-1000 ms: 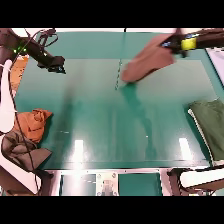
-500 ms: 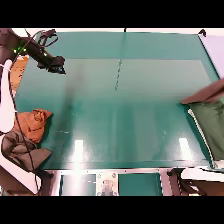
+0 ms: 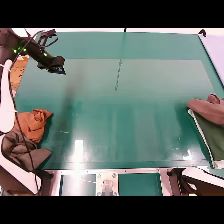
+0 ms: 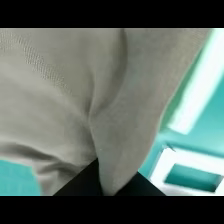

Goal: Fold the shirts.

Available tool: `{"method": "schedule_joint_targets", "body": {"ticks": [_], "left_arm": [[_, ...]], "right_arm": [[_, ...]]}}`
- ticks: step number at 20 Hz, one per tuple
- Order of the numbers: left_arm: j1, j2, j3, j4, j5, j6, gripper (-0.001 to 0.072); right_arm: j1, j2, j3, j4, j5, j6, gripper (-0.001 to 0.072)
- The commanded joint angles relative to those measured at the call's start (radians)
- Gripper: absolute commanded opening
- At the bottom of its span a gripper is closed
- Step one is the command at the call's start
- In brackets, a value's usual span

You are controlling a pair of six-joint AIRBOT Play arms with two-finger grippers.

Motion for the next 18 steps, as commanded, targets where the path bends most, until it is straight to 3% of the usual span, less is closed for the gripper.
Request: {"method": "schedule_joint_targets", "body": {"ticks": [1, 2, 3, 4, 5, 7, 9, 10, 11, 12, 15, 18], "left_arm": [[0.000, 0.001, 0.000, 0.000, -0.001, 0.000, 0.0022], [0.000, 0.001, 0.000, 0.000, -0.001, 0.000, 0.0022], [0.000, 0.001, 0.000, 0.000, -0.001, 0.000, 0.0022], [0.000, 0.001, 0.000, 0.000, 0.000, 0.000, 0.0022], [0.000, 0.001, 0.000, 0.000, 0.002, 0.000, 0.0022], [0.000, 0.001, 0.000, -0.002, 0.013, 0.000, 0.0022], [0.000, 0.005, 0.000, -0.003, 0.011, 0.000, 0.0021], [0.000, 0.013, 0.000, -0.003, 0.011, -0.001, 0.0021], [0.000, 0.028, 0.000, -0.003, 0.012, -0.005, 0.0020], [0.000, 0.053, 0.000, -0.003, 0.020, -0.021, 0.0020], [-0.003, 0.142, -0.036, -0.003, 0.041, -0.053, 0.0020], [-0.003, 0.291, -0.256, -0.006, 0.058, -0.065, 0.0020]], "right_arm": [[-0.079, 0.031, -0.244, -0.081, -0.037, 0.000, 0.0023], [-0.097, 0.031, -0.307, -0.099, -0.069, 0.000, 0.0025], [-0.115, 0.030, -0.364, -0.106, -0.103, 0.000, 0.0122], [-0.132, 0.026, -0.407, -0.106, -0.128, -0.001, 0.0404], [-0.146, 0.016, -0.429, -0.106, -0.137, -0.012, 0.0619], [-0.146, -0.009, -0.397, -0.098, -0.132, -0.027, 0.0619], [-0.111, -0.015, -0.304, -0.029, -0.128, -0.027, 0.0618], [-0.075, -0.015, -0.239, 0.024, -0.138, -0.031, 0.0565], [-0.026, -0.015, -0.174, 0.081, -0.158, -0.056, 0.0226], [0.029, -0.014, -0.119, 0.132, -0.185, -0.072, 0.0035], [0.237, 0.008, -0.040, 0.248, -0.298, -0.095, 0.0022], [0.468, 0.075, -0.134, 0.256, -0.369, -0.136, 0.0021]]}}
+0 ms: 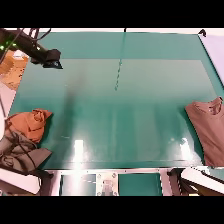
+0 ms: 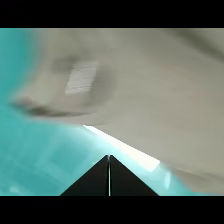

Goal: Fold the shirts.

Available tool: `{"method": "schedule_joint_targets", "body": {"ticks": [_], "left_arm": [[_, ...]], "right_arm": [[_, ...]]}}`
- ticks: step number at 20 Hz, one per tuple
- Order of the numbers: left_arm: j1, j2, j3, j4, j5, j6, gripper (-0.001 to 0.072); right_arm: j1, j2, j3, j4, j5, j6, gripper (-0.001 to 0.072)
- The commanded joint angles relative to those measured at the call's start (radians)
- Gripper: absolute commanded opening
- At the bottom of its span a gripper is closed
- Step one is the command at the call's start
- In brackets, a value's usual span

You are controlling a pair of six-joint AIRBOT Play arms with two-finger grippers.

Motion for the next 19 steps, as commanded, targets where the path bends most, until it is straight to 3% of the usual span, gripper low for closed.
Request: {"method": "schedule_joint_targets", "body": {"ticks": [1, 5, 8, 12, 19], "left_arm": [[-0.001, 0.180, -0.253, -0.002, 0.035, -0.029, 0.0019], [-0.012, 0.518, -0.774, -0.006, 0.136, -0.062, 0.0020], [-0.024, 0.719, -1.051, -0.004, 0.190, -0.099, 0.0020], [-0.024, 0.790, -1.130, 0.002, 0.183, -0.098, 0.0021], [-0.024, 0.790, -1.130, 0.002, 0.182, -0.097, 0.0022]], "right_arm": [[0.269, 0.089, -0.109, 0.062, -0.127, -0.056, 0.0021], [0.573, 0.289, -0.520, 0.064, -0.264, -0.068, 0.0022], [0.737, 0.359, -0.712, 0.108, -0.367, -0.056, 0.0022], [0.842, 0.360, -0.743, 0.112, -0.354, -0.063, 0.0023], [0.849, 0.360, -0.743, 0.114, -0.354, -0.063, 0.0023]]}}
